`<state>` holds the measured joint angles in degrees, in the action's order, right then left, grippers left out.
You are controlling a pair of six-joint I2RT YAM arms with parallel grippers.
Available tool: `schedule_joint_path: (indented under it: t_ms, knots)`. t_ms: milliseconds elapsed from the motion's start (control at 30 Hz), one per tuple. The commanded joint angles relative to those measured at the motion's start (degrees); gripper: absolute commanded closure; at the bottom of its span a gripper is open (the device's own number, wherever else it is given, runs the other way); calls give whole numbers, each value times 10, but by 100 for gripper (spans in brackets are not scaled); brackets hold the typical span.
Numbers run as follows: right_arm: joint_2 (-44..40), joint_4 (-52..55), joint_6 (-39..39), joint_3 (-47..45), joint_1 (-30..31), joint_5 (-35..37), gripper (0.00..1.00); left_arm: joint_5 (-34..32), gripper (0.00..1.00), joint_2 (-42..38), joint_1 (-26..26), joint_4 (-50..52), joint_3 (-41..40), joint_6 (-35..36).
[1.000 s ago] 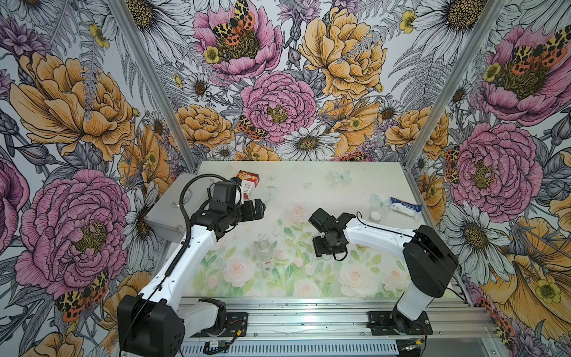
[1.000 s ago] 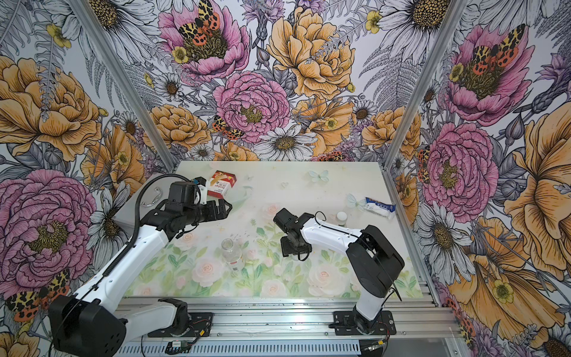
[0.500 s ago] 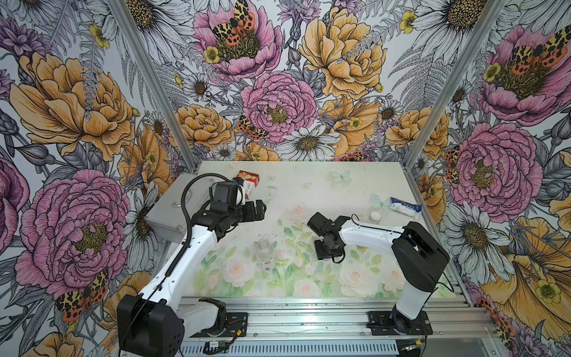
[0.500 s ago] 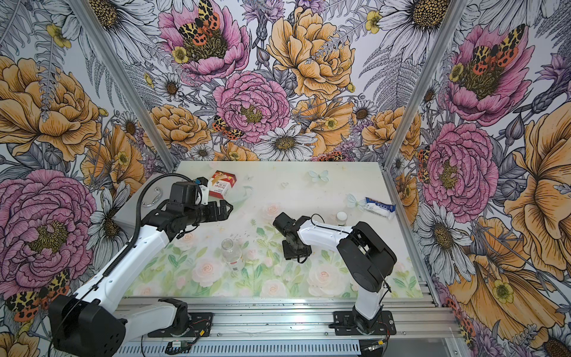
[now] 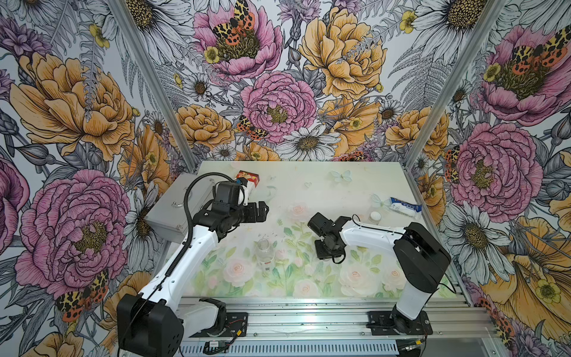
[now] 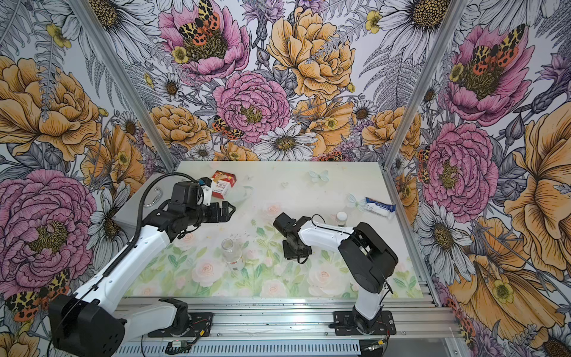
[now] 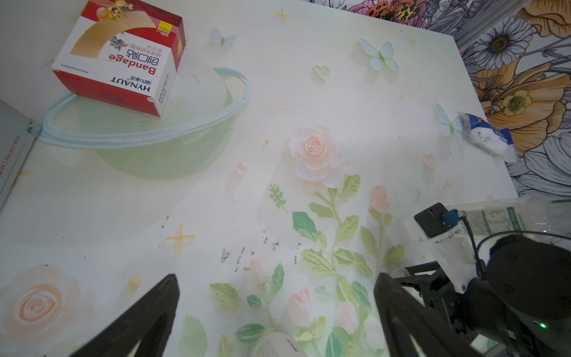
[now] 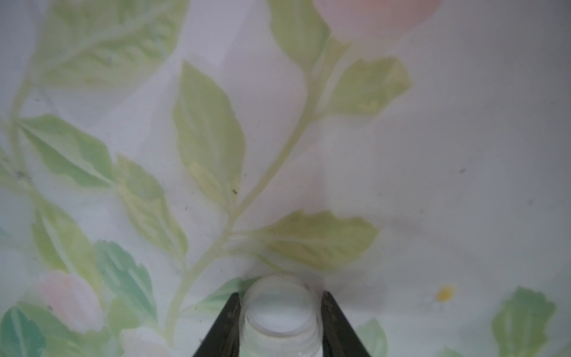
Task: Screw on the bottle caps
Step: Pick up the bottle cap from the center of the board, then place the bottle cap at the center of the board.
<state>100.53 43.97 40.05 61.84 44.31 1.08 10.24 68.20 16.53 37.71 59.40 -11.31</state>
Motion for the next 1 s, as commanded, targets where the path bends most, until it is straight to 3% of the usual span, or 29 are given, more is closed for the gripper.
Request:
schedule_joint_path:
  t_ms: [0,400,567,733,967]
  knots:
    - [-47,-11,0,9,3,21,62,34,1,-5,20,2,28,47]
    - [-173,-11,-34,59,-56,-53,64,127,1,-1,45,-32,78,91]
    - [-233,-48,-128,62,-65,-17,64,177,1,45,45,-32,129,-36]
    - [-291,-162,-218,40,-65,-26,67,231,1,80,75,-33,167,-146]
    - [-357,-337,-280,-7,-65,-39,67,266,4,91,94,-53,174,-329]
